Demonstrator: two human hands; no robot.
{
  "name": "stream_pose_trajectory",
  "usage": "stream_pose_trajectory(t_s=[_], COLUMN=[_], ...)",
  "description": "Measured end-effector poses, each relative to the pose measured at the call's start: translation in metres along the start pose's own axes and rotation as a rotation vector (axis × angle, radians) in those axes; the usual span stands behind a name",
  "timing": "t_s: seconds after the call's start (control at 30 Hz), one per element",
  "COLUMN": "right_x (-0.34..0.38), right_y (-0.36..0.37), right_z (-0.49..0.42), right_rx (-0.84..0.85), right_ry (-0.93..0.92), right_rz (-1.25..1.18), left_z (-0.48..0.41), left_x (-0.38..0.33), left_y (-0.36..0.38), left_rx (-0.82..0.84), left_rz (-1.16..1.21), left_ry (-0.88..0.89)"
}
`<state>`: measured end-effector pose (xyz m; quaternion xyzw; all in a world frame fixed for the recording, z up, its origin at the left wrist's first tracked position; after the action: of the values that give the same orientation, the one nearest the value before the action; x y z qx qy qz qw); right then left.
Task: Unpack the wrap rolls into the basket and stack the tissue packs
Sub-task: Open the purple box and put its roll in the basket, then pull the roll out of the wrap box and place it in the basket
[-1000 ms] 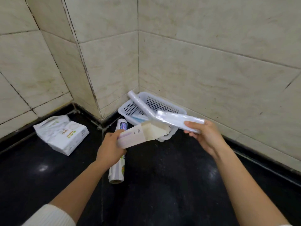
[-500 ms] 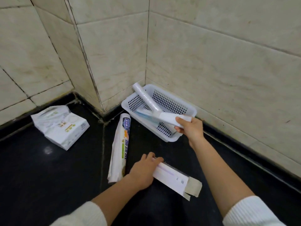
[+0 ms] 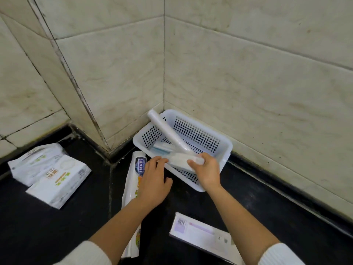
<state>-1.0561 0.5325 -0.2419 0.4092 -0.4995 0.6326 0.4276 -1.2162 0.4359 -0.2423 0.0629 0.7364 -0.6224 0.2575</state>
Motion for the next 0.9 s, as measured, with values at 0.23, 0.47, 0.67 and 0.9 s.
stream_pose_trajectory(t_s=[0.23,0.47,0.67,0.9], right_x=[0.003,0.017,0.04,0.077], right_y=[0.011,0.014,0.012,0.07], right_z=[-0.011,-0.012,-0.001,0.047], right_rx=[0.28,0.32,0.289,0.314], right_ry=[-0.106,-0.288,-0.287,-0.356], right_rz=[0.653,0.947,0.662,0.307], left_z=[-0.009,-0.007,-0.005,0.029], left_x=[0.003,0.01,0.039,0.121], left_y=[0.014,0.006,-0.03,-0.059], left_rx=[-0.023,-0.031,-0.139,-0.171], left_rz=[-0.103,-0.004,0.1,0.334], left_ry=[0.037,0.021,-0.046,-0.478])
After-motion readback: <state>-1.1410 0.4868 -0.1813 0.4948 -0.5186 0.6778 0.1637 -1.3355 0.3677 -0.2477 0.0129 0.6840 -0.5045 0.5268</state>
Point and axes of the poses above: each hand's wrist, its own z-axis away from the middle knuckle, its own y-axis out of the palm, x = y × z, the point moved 5 cm from there along -z, towards the middle knuckle, and after that the axes turned 11 degrees about -z, right-handed, at the moved point
